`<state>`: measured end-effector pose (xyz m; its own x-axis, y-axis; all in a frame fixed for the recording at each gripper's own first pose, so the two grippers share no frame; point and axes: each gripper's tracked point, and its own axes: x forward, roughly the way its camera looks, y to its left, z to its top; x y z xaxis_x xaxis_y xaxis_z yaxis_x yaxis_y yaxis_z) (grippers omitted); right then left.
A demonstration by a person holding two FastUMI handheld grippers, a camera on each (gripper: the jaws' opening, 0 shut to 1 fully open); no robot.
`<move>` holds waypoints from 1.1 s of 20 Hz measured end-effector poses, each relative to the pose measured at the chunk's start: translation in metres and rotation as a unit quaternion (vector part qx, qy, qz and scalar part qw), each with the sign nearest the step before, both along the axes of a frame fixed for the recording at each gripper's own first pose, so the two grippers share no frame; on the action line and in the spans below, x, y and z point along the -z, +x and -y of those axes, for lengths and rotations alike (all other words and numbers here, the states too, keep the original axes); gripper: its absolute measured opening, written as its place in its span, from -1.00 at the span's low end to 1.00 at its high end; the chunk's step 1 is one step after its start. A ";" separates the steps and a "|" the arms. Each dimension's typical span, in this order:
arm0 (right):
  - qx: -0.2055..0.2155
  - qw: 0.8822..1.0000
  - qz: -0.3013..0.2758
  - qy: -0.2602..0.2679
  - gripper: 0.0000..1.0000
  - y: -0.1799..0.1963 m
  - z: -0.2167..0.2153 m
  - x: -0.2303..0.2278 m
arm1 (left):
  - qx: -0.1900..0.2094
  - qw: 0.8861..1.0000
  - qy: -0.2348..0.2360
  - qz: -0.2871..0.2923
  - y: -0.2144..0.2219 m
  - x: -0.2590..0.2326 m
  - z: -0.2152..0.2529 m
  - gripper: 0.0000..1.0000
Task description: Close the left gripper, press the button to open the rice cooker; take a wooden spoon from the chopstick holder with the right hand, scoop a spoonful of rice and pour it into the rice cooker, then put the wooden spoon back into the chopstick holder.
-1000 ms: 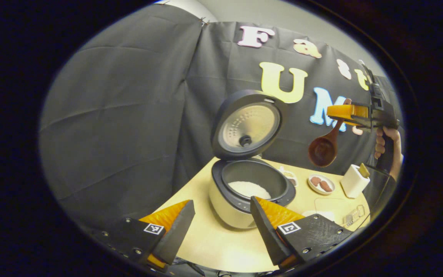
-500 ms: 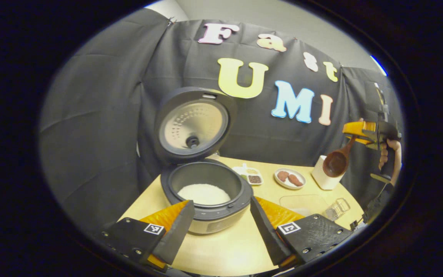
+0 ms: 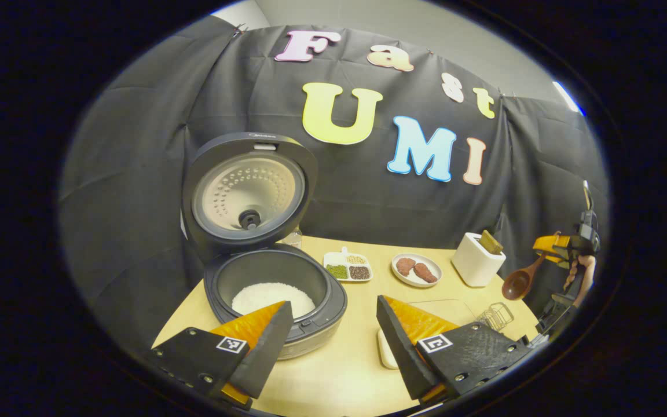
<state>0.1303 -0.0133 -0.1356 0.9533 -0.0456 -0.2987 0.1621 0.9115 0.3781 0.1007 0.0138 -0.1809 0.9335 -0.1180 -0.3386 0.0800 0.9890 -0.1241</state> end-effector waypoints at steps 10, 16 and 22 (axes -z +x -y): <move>0.003 0.996 -0.093 0.009 -0.62 0.012 0.039 0.078 | -0.051 0.998 -0.033 -0.013 0.014 -0.032 0.048 0.83; -0.010 0.989 -0.148 0.009 -0.61 0.015 0.031 0.128 | -0.090 0.996 -0.011 0.019 0.010 -0.068 0.028 0.83; -0.014 0.991 -0.134 0.008 0.72 -0.003 0.029 0.115 | -0.166 0.985 -0.022 0.048 0.008 -0.117 -0.039 0.82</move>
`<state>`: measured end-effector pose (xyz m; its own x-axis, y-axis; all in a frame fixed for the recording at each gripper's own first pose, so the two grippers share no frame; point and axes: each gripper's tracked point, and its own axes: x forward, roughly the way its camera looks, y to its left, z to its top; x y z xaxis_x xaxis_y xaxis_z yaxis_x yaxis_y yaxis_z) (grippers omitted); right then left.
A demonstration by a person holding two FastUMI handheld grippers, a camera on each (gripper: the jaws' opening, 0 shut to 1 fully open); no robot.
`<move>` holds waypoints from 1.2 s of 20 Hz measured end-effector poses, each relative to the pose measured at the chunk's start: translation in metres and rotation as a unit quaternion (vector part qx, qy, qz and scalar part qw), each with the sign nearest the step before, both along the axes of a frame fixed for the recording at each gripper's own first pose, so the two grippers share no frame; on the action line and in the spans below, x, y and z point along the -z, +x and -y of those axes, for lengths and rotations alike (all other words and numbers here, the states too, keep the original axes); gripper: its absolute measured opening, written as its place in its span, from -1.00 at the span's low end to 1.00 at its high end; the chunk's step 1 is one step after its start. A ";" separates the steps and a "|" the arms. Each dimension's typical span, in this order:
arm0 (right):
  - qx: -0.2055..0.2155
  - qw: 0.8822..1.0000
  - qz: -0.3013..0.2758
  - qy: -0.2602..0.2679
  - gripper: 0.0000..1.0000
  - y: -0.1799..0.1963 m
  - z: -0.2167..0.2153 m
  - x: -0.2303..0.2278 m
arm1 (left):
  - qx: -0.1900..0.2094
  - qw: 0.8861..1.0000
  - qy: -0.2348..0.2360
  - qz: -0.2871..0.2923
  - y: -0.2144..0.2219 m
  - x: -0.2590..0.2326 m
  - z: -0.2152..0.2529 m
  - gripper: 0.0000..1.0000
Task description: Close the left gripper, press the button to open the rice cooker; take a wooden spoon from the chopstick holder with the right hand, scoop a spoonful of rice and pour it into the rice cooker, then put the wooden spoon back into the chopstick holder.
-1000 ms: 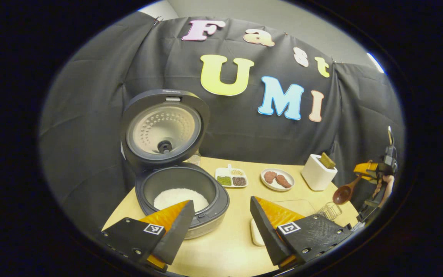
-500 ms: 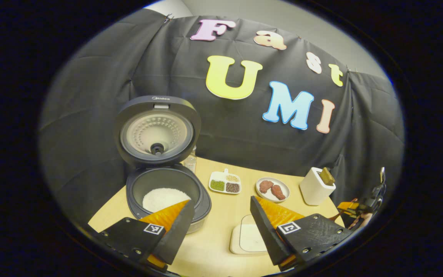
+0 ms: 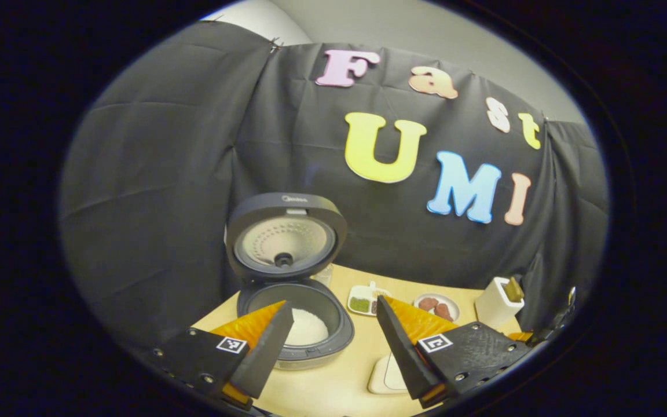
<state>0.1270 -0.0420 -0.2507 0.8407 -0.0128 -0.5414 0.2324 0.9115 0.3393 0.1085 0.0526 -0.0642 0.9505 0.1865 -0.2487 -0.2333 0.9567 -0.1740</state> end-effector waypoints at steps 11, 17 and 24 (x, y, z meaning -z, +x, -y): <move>-0.029 0.976 0.123 -0.178 0.96 -0.067 0.008 -0.114 | -0.049 0.996 0.061 0.043 0.107 -0.085 -0.110 0.82; -0.021 0.965 0.191 -0.180 0.96 -0.082 -0.012 -0.176 | -0.025 0.998 0.053 0.003 0.185 -0.061 -0.109 0.82; -0.013 0.969 0.181 -0.171 0.96 -0.082 0.003 -0.166 | -0.043 0.997 0.060 -0.038 0.206 -0.031 -0.108 0.86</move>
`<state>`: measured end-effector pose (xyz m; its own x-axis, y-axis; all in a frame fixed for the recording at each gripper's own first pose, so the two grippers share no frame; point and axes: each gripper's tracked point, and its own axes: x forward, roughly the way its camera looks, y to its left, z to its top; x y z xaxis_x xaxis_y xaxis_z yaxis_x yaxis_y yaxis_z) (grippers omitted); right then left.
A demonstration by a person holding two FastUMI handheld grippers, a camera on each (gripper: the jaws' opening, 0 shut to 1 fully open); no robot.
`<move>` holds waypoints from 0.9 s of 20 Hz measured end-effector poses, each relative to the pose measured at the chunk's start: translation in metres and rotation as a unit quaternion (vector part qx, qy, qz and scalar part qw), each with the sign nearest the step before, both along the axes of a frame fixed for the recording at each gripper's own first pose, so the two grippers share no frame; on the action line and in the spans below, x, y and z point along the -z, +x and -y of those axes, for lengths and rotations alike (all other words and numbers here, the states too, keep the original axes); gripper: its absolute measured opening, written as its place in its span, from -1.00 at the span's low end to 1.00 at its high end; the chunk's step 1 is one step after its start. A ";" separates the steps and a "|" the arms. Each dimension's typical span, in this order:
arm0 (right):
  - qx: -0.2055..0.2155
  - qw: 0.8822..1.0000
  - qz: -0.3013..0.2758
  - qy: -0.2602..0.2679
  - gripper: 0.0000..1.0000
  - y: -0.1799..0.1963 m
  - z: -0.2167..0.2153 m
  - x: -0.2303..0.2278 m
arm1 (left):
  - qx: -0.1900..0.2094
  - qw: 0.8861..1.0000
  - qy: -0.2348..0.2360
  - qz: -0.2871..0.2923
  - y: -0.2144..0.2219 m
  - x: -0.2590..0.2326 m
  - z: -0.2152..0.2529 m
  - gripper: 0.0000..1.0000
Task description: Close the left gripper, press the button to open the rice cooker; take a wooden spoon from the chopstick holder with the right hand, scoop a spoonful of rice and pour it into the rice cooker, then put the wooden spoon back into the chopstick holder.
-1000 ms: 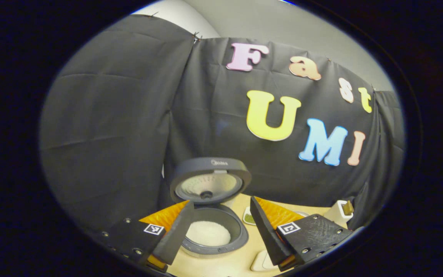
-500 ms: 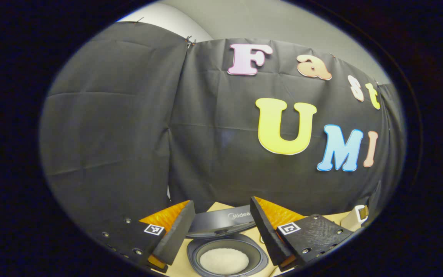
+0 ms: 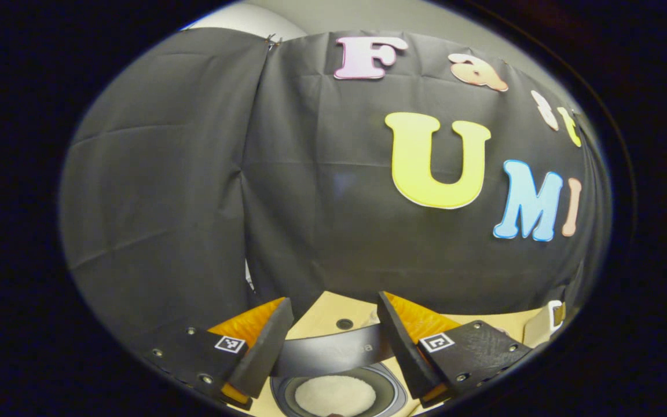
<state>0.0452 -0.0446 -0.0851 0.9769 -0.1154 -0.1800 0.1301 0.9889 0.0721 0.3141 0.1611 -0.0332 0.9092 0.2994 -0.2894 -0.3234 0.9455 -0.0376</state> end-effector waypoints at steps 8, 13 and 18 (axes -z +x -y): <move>-0.021 1.000 -0.008 0.001 0.96 0.018 0.010 0.008 | 0.001 0.999 -0.028 -0.040 -0.055 0.038 0.043 0.90; -0.048 0.998 -0.037 -0.009 0.96 0.027 0.015 0.029 | -0.004 0.994 -0.056 -0.097 -0.098 0.098 0.077 0.90; -0.080 0.994 -0.066 -0.022 0.96 0.035 0.022 0.047 | -0.017 0.990 -0.043 -0.133 -0.116 0.157 0.092 0.90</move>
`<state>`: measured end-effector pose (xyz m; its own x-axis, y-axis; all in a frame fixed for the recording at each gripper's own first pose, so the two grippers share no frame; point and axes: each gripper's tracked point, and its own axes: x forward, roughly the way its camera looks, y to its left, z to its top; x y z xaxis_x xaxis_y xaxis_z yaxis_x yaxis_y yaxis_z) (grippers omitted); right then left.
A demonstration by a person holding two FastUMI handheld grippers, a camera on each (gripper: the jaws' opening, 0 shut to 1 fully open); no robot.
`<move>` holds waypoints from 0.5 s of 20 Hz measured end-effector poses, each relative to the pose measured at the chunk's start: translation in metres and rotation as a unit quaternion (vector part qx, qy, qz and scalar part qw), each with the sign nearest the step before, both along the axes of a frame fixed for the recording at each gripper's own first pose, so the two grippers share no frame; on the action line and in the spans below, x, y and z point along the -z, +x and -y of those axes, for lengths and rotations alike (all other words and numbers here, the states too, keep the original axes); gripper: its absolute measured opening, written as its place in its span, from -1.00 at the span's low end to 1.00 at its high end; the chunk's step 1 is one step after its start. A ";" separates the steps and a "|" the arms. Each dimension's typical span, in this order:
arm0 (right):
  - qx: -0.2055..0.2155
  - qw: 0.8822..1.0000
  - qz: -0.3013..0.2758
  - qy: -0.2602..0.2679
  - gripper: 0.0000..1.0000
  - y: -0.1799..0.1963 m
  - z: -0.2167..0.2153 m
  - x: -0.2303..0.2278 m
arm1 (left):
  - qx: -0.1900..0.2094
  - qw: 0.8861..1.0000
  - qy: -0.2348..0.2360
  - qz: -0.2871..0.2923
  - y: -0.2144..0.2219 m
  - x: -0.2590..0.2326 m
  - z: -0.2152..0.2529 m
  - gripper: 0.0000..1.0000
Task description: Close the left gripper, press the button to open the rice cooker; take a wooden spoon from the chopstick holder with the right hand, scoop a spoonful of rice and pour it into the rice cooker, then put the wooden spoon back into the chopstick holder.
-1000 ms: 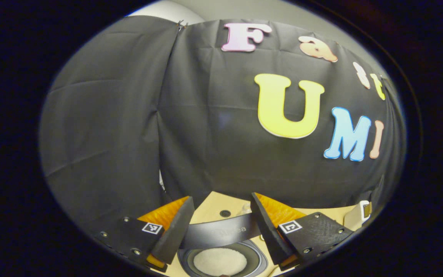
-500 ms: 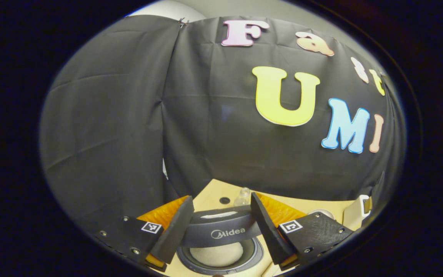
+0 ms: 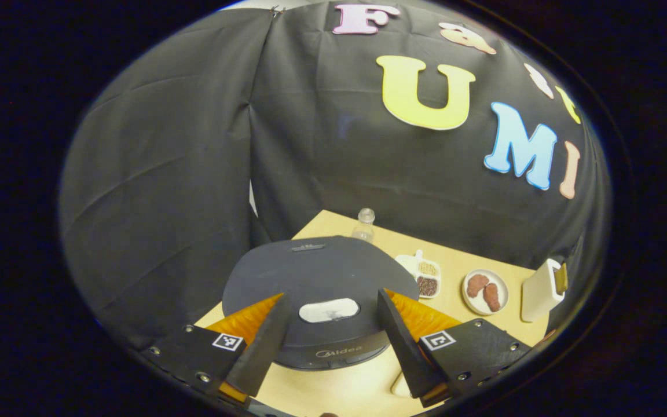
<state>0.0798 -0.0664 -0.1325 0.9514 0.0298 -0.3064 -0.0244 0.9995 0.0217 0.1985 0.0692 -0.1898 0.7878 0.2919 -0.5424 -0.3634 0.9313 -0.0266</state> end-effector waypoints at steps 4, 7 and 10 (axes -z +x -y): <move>-0.023 1.000 -0.004 -0.008 0.96 0.007 0.011 0.002 | -0.005 1.000 0.017 -0.009 -0.005 0.033 0.009 0.93; -0.035 0.999 -0.002 -0.012 0.96 0.009 0.019 0.003 | -0.014 0.999 0.016 -0.030 -0.008 0.060 0.014 0.92; -0.044 0.999 -0.005 -0.009 0.96 0.009 0.024 0.007 | -0.020 0.999 0.025 -0.026 -0.006 0.066 0.014 0.90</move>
<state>0.0891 -0.0908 -0.1392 0.9423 0.1071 -0.3170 -0.1116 0.9937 0.0041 0.1923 0.0554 -0.2562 0.7457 0.3510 -0.5664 -0.4009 0.9153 0.0394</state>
